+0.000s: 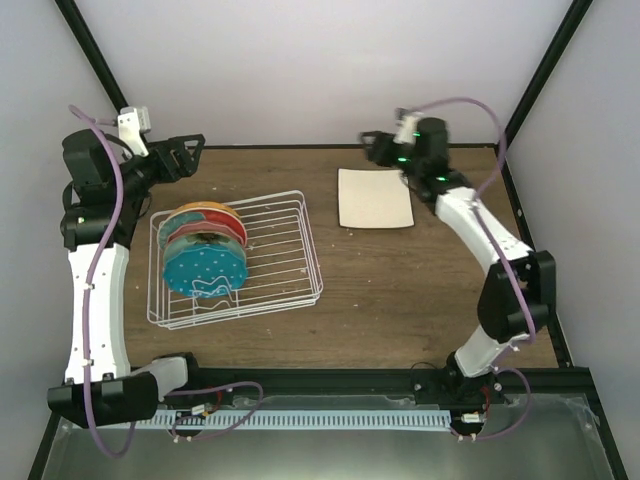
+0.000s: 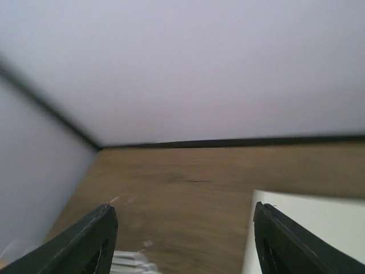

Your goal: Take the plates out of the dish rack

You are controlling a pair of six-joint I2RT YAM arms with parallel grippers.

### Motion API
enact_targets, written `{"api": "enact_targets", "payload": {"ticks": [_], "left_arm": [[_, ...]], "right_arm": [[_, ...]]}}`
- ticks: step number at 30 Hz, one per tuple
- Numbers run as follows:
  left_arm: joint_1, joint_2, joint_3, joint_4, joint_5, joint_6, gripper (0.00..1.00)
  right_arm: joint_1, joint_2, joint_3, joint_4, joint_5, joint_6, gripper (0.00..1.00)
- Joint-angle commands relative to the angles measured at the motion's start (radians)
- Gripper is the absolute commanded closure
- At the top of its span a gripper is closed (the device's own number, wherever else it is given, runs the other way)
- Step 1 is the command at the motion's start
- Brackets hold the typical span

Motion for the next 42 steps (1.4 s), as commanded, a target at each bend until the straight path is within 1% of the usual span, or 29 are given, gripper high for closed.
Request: {"api": "enact_targets", "payload": {"ticks": [1,2,5,7,9,12,16,20,24,31,38,42], "left_arm": [[0.005,0.012,-0.014,-0.003,-0.024,-0.018,0.00],[0.005,0.012,-0.012,-0.001,-0.027,-0.018,0.00],[0.006,0.005,-0.008,-0.004,-0.039,-0.013,0.00],[0.007,0.000,-0.007,-0.010,-0.046,-0.010,0.00],[0.007,-0.004,-0.007,-0.017,-0.047,-0.012,0.00],[0.010,-0.008,-0.007,-0.021,-0.045,-0.021,0.00],[0.017,-0.008,-0.009,-0.020,-0.037,-0.036,0.00],[0.023,-0.003,-0.009,-0.015,-0.033,-0.047,0.00],[0.026,-0.001,-0.007,-0.013,-0.030,-0.051,0.00],[0.029,0.003,-0.009,-0.009,-0.022,-0.053,0.00],[0.030,0.012,-0.004,-0.005,-0.021,-0.060,0.00],[0.031,0.014,-0.004,-0.005,-0.016,-0.060,0.00]], "right_arm": [[0.316,0.057,0.147,-0.012,-0.119,-0.545,0.32],[0.367,0.063,0.142,-0.002,-0.112,-0.592,0.31],[0.485,0.056,0.070,0.118,-0.116,-0.675,0.30],[0.549,0.069,0.044,0.169,-0.125,-0.730,0.28],[0.597,0.094,0.048,0.184,-0.162,-0.786,0.27],[0.653,0.151,0.091,0.171,-0.197,-0.843,0.27],[0.711,0.231,0.179,0.108,-0.241,-0.904,0.29],[0.776,0.297,0.249,0.046,-0.234,-0.964,0.32],[0.806,0.305,0.230,0.099,-0.222,-0.948,0.37],[0.824,0.351,0.256,0.091,-0.193,-0.965,0.43],[0.827,0.408,0.289,0.123,-0.097,-0.981,0.44],[0.828,0.443,0.314,0.115,-0.080,-0.989,0.46]]}}
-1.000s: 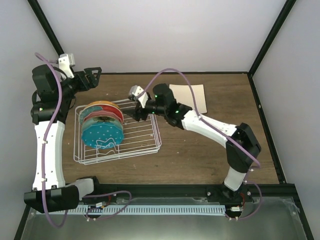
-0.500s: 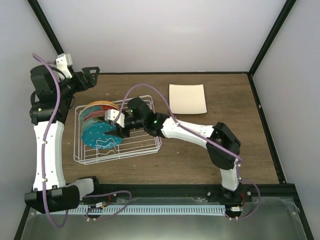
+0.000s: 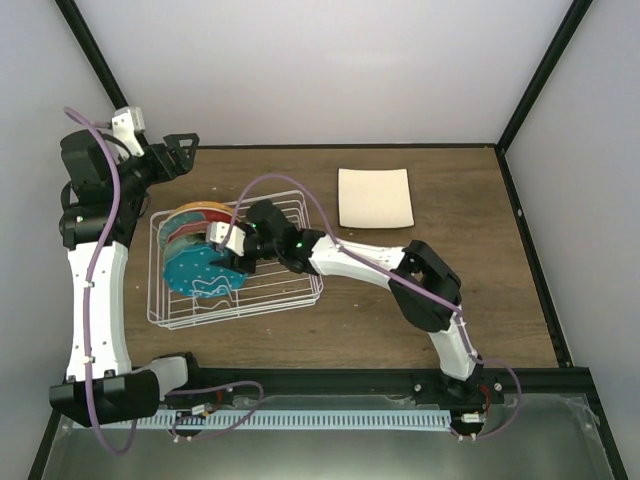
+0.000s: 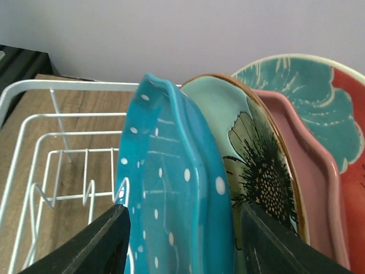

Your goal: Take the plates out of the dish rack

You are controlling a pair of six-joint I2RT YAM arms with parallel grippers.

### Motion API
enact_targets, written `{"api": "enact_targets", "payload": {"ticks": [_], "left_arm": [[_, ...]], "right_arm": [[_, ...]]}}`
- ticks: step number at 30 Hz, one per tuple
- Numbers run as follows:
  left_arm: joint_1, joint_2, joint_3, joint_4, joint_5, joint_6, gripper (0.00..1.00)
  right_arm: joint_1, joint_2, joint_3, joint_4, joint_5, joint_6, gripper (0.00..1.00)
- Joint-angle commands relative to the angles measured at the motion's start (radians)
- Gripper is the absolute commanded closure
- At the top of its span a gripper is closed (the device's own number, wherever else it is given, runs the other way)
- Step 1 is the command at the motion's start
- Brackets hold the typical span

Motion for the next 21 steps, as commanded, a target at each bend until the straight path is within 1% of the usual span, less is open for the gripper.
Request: {"api": "enact_targets", "payload": {"ticks": [1,2,4,7,12,13,14,18,21], "left_arm": [[0.005,0.004,0.002,0.013,0.016,-0.011,0.00],[0.007,0.005,0.002,0.012,0.016,-0.010,0.00],[0.007,0.004,0.001,0.012,0.016,-0.010,0.00],[0.007,0.004,0.001,0.014,0.017,-0.009,0.00],[0.007,-0.001,0.001,0.014,0.015,-0.009,0.00],[0.007,0.000,0.001,0.014,0.011,-0.010,0.00],[0.007,-0.002,0.001,0.014,0.008,-0.011,0.00],[0.008,-0.002,-0.002,0.020,0.016,-0.020,0.00],[0.008,0.000,0.000,0.028,0.024,-0.029,0.00]], "right_arm": [[0.007,0.032,0.071,0.023,0.051,-0.023,0.46],[0.010,0.038,0.074,0.021,0.059,-0.029,0.47],[0.017,0.049,0.080,0.016,0.070,-0.036,0.52],[0.029,0.052,0.088,0.003,0.082,-0.055,0.62],[0.043,0.034,0.088,-0.019,0.083,-0.070,0.91],[0.047,0.027,0.088,-0.026,0.084,-0.075,0.96],[0.051,0.020,0.090,-0.035,0.087,-0.083,0.99],[0.073,-0.008,0.115,-0.089,0.114,-0.133,0.99],[0.081,-0.036,0.124,-0.110,0.138,-0.137,0.99]]}}
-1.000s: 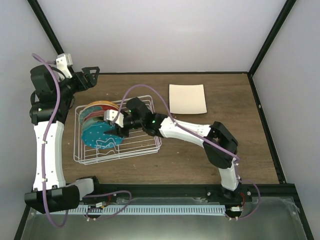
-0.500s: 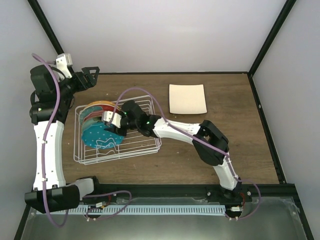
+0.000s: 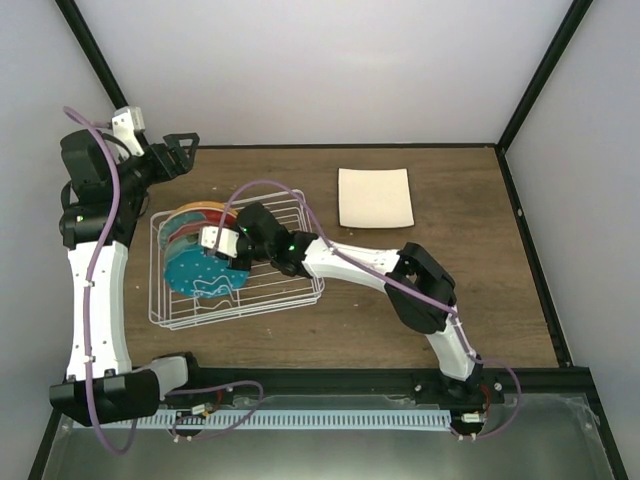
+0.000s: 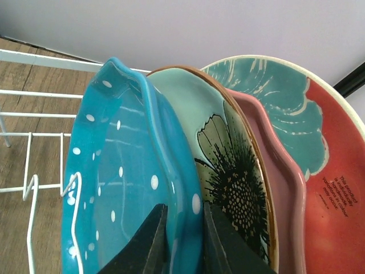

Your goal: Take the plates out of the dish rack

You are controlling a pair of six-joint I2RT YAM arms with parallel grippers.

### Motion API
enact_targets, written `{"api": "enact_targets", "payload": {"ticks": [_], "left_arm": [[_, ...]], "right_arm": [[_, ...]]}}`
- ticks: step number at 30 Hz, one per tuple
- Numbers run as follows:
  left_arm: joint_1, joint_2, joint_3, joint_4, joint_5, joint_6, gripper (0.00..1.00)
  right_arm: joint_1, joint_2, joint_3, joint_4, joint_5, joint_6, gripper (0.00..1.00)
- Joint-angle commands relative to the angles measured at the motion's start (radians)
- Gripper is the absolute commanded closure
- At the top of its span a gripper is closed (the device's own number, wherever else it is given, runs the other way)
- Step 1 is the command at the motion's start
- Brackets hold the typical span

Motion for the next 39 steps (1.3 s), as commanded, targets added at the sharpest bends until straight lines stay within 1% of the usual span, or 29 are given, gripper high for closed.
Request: {"api": "enact_targets", "payload": {"ticks": [1,9,15,18,23,27,32,36,39], "left_arm": [[0.007,-0.002,0.002,0.028,0.018,-0.021,0.00],[0.010,0.003,0.039,0.030,0.021,-0.024,0.00],[0.015,0.008,0.056,0.037,0.027,-0.033,0.00],[0.019,0.016,0.072,0.044,0.027,-0.038,0.00],[0.029,0.034,0.108,0.055,0.034,-0.051,0.00],[0.040,0.048,0.140,0.065,0.033,-0.067,0.00],[0.047,0.054,0.162,0.096,0.031,-0.085,0.00],[0.045,0.063,0.156,0.102,0.038,-0.096,0.00],[0.046,0.065,0.154,0.106,0.042,-0.100,0.00]], "right_arm": [[0.044,-0.092,0.060,-0.068,-0.039,0.001,0.99],[0.051,-0.244,0.039,-0.034,0.119,-0.054,0.99],[0.050,-0.355,0.000,-0.082,0.164,-0.084,0.99],[0.032,-0.422,-0.037,-0.105,0.177,-0.039,0.99],[-0.039,-0.527,-0.092,-0.136,0.162,0.070,0.99],[-0.137,-0.613,-0.129,-0.127,0.118,0.179,0.99],[-0.344,-0.710,-0.145,-0.073,0.043,0.365,0.99],[-0.511,-0.722,-0.121,-0.088,0.004,0.474,0.99],[-0.648,-0.685,-0.096,-0.134,0.013,0.651,0.99]]}}
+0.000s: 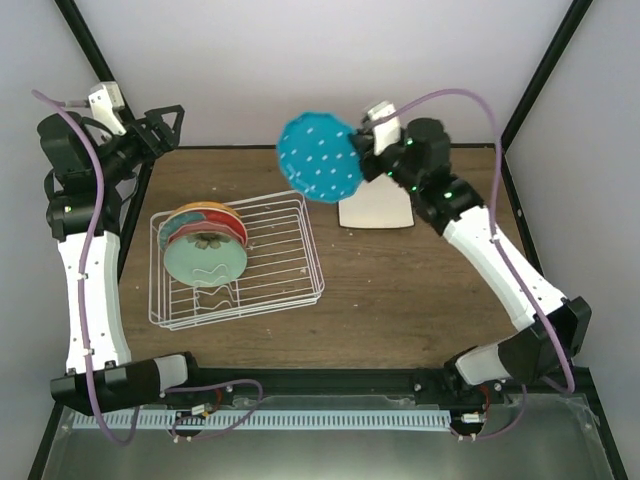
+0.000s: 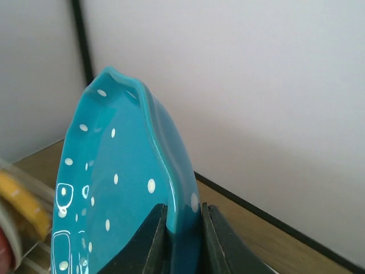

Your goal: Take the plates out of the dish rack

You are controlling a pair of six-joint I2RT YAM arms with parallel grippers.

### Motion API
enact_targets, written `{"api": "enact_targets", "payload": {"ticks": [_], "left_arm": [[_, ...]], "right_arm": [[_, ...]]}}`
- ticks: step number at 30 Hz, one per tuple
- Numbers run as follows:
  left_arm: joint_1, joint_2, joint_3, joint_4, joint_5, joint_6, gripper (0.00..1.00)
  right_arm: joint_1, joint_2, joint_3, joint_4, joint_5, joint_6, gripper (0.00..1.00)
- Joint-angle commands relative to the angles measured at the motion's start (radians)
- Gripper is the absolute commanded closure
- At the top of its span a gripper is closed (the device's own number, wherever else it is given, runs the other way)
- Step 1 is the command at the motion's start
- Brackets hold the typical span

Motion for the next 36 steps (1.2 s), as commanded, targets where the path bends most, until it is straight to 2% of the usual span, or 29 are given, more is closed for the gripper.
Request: {"api": "enact_targets", "payload": {"ticks": [1,5,8,15,24,36], "left_arm": [[0.006,0.008,0.022,0.030,0.017,-0.021,0.00],[0.006,0.004,0.022,0.030,0.018,-0.020,0.00],[0.006,-0.001,0.015,0.023,0.022,-0.018,0.00],[0.006,-0.012,-0.011,0.025,0.034,-0.016,0.00],[0.006,-0.008,-0.032,0.034,0.041,-0.018,0.00],[0.006,-0.015,-0.051,0.032,0.035,-0.007,0.00]], "right_arm": [[-0.165,0.004,0.100,0.081,-0.019,0.339,0.99],[-0.355,0.080,0.103,-0.007,-0.074,0.611,0.99],[-0.479,0.101,0.036,0.015,-0.130,0.769,0.99],[-0.704,0.109,-0.146,0.095,-0.189,0.952,0.99],[-0.880,0.121,-0.285,0.100,-0.179,0.968,0.99],[-0.947,0.153,-0.444,0.077,-0.128,0.914,0.99]]}}
